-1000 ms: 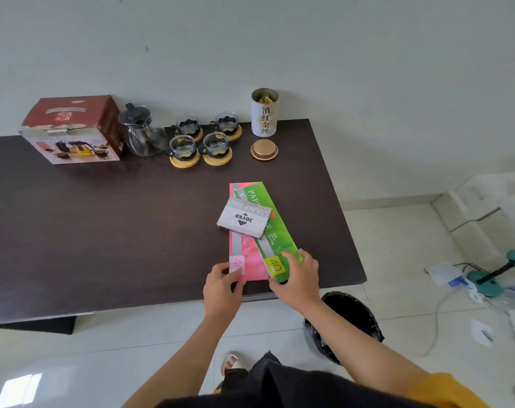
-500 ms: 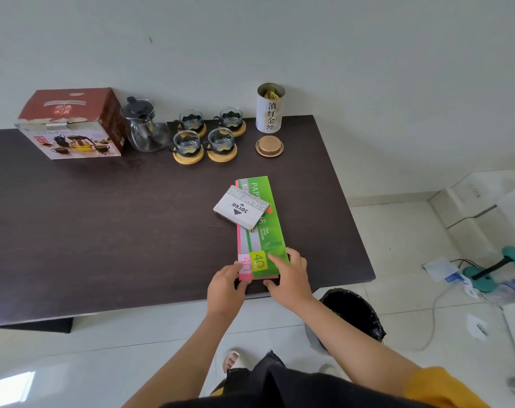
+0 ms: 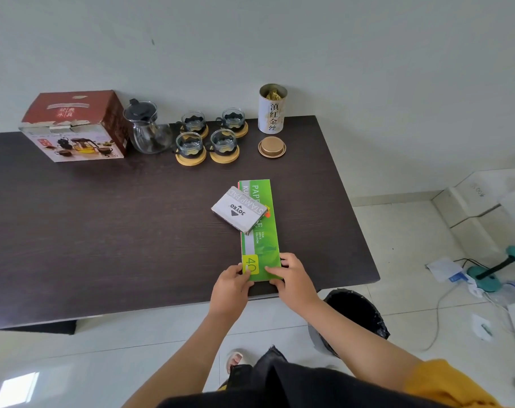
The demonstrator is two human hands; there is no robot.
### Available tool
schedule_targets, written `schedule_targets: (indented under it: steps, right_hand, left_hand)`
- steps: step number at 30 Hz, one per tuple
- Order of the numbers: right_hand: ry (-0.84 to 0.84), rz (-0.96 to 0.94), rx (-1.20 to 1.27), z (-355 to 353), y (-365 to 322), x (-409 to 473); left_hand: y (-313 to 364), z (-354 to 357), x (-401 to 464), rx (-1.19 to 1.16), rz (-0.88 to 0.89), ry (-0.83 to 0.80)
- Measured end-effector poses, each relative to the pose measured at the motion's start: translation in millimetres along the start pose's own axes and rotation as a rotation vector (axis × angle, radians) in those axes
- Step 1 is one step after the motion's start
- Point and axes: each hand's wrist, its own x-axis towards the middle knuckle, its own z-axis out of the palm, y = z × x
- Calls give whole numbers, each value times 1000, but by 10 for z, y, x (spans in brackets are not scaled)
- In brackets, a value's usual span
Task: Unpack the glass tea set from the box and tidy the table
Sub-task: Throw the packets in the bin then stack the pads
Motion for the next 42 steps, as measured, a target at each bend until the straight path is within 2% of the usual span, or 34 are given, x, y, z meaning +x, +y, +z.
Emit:
schedule_targets:
  steps: [15, 26, 30, 33, 35, 39, 42]
  right_hand:
    - [30, -72, 43, 15, 85, -5]
    - [30, -54, 54, 26, 113, -10]
    - [4, -11, 96, -54, 71, -27]
    - [-13, 66, 235, -174, 7, 37]
    - [8, 132, 294, -227, -26, 135]
    - [100, 301, 346, -267, -37, 436]
    - [127, 369, 370, -310, -63, 747]
  left_hand:
    - [-56, 16, 21, -4, 8, -40]
    - [-73, -61, 53, -108, -10, -50]
    - [-102, -223, 92, -199, -111, -201]
    - [-114, -335, 178, -235, -165, -294]
    - [-107, -372, 262, -256, -236, -242]
    - [-103, -433, 515, -410, -478, -19]
    - [-145, -479, 787, -459, -591, 40]
